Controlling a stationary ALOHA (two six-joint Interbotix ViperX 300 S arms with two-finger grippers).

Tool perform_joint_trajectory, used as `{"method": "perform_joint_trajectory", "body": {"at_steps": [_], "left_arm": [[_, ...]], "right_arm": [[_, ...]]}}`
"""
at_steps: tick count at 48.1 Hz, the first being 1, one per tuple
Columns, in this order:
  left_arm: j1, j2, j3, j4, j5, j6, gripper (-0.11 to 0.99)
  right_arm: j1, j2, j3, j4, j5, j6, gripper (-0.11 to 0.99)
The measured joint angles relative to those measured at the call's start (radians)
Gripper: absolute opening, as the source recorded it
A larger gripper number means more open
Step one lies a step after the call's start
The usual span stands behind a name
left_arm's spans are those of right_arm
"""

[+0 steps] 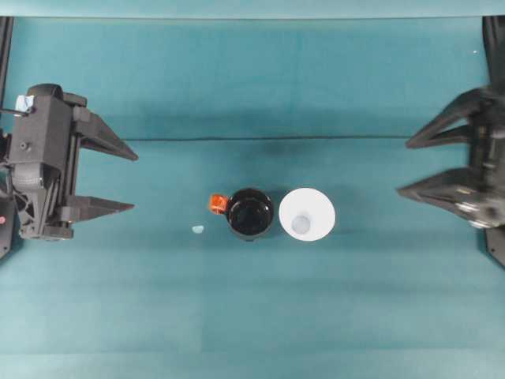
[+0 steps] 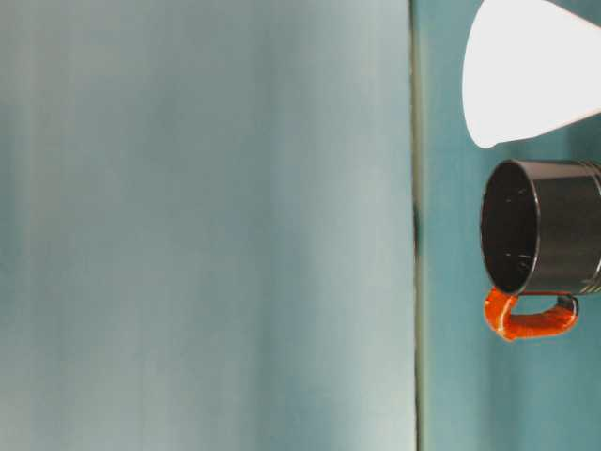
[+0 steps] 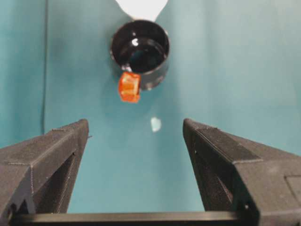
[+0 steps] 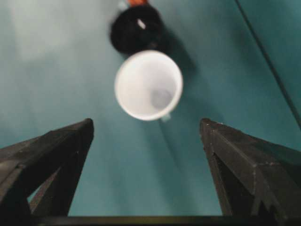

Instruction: Put the paper cup into the moved red handle cup holder.

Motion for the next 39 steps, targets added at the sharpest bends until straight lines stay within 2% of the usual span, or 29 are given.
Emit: {"method": "perform_joint_trajectory", "body": {"at_steps": [4, 15, 24, 28, 39], "left_arm": [[-0.002, -0.002, 0.0, 0.0, -0.002, -0.002, 0.86], [-0.002, -0.002, 0.0, 0.0, -0.002, -0.002, 0.86], [-0.002, -0.003, 0.002, 0.0, -0.002, -0.005, 0.86], [-0.003, -0.003, 0.002, -0.002, 0.0, -0.003, 0.86], [-0.002, -0.002, 0.003, -0.002, 0.0, -0.003, 0.86]], "right_arm": [[-0.009, 0.063, -0.037, 0.0, 0.026, 0.005, 0.93], [-0.012, 0.252, -0.118, 0.0, 0.054, 0.005, 0.93], [-0.012, 0.399, -0.13, 0.0, 0.055, 0.005, 0.93], [-0.014, 0.451, -0.132, 0.005, 0.046, 0.005, 0.93], [-0.014, 0.563, -0.138, 0.005, -0.012, 0.005, 0.93]]}}
